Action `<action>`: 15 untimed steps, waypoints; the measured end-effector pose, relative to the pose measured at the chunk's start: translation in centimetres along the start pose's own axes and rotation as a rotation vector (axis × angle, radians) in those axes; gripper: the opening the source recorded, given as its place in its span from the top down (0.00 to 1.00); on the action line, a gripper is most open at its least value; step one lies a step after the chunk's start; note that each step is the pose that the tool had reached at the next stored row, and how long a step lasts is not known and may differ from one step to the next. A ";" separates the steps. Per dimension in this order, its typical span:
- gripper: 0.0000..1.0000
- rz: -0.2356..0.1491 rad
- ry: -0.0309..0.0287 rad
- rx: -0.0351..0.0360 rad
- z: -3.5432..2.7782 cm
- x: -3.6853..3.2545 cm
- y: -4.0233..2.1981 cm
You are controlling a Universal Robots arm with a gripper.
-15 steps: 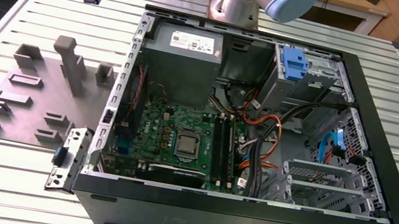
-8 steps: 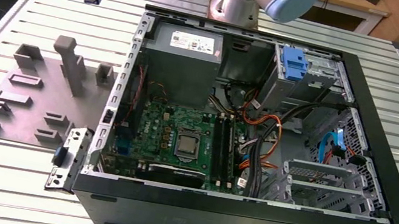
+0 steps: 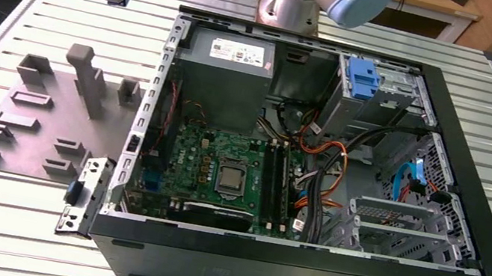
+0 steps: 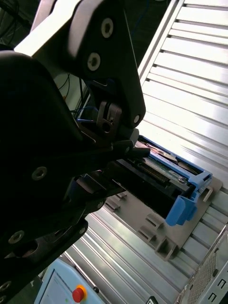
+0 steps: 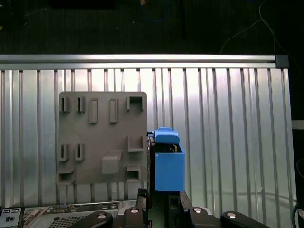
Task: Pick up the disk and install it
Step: 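Pick up the disk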
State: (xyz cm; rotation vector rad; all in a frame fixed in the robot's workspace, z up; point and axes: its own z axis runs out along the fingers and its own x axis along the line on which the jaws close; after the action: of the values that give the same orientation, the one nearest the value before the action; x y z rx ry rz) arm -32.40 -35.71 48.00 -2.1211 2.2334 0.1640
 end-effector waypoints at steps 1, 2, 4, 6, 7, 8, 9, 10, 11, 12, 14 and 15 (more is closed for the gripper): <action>0.65 0.000 0.0001 -0.0001 -0.01 0.00 -0.05; 0.65 0.000 0.0001 -0.0001 -0.01 -0.01 -0.07; 0.65 0.000 0.0000 0.0000 0.00 0.00 -0.08; 0.65 0.000 0.0001 -0.0001 -0.01 -0.01 -0.10; 0.65 0.000 0.0001 0.0000 -0.01 -0.01 -0.10; 0.65 0.000 0.0000 0.0000 0.00 -0.01 -0.10; 0.65 0.000 0.0001 -0.0001 -0.01 -0.01 -0.12; 0.65 0.000 0.0001 -0.0001 -0.01 -0.01 -0.18; 0.65 0.000 0.0000 0.0000 -0.01 -0.01 -0.23; 0.65 0.000 0.0000 -0.0001 -0.01 -0.02 -0.32; 0.65 0.000 0.0001 -0.0001 -0.02 -0.03 -0.57; 0.65 0.000 0.0000 -0.0001 -0.03 -0.04 -0.71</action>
State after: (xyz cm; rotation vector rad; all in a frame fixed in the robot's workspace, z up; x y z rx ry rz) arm -31.69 -35.71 48.00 -2.1211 2.2334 0.1640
